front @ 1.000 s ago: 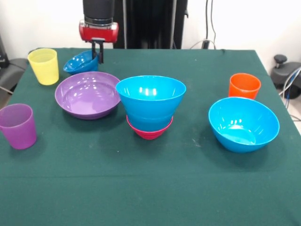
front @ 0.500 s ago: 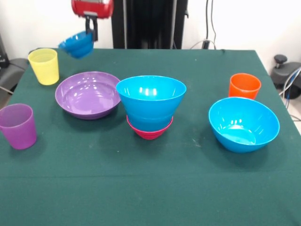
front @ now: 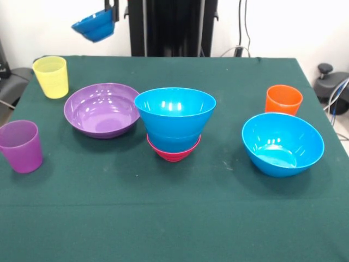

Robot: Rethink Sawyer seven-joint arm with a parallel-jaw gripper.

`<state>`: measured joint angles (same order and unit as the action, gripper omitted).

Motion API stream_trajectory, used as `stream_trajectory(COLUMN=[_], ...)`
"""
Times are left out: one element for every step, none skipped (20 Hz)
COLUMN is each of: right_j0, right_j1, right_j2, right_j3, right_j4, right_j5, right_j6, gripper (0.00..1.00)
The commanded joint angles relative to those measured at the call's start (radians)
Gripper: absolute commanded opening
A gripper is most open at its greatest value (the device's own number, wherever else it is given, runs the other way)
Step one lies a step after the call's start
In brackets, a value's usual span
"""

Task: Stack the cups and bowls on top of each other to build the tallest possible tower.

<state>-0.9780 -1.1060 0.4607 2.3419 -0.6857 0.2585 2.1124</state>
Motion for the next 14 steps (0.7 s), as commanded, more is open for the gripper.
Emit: stream_trajectory(right_j0=[0.042, 0.049, 0.056, 0.061, 0.067, 0.074, 0.074, 0.072, 0.07, 0.067, 0.067, 0.07, 0.077, 0.082], right_j1=[-0.108, -0.104, -0.103, -0.106, -0.115, -0.121, -0.126, -0.128, -0.134, -0.138, -0.142, -0.14, -0.139, -0.132], right_j2=[0.184, 0.189, 0.194, 0.202, 0.209, 0.212, 0.224, 0.236, 0.245, 0.255, 0.263, 0.267, 0.264, 0.261], right_j3=[0.12, 0.115, 0.111, 0.108, 0.106, 0.106, 0.107, 0.109, 0.11, 0.112, 0.11, 0.103, 0.096, 0.09], right_j4=[0.096, 0.098, 0.1, 0.112, 0.124, 0.132, 0.145, 0.159, 0.171, 0.187, 0.195, 0.201, 0.197, 0.193], right_j5=[0.114, 0.109, 0.108, 0.111, 0.117, 0.12, 0.122, 0.126, 0.13, 0.134, 0.142, 0.148, 0.15, 0.148], right_j6=[-0.177, -0.16, -0.147, -0.139, -0.135, -0.126, -0.125, -0.124, -0.127, -0.127, -0.131, -0.129, -0.123, -0.111], gripper=[0.0, 0.0, 0.0, 0.0, 0.0, 0.0, 0.0, 0.0, 0.0, 0.0, 0.0, 0.0, 0.0, 0.0])
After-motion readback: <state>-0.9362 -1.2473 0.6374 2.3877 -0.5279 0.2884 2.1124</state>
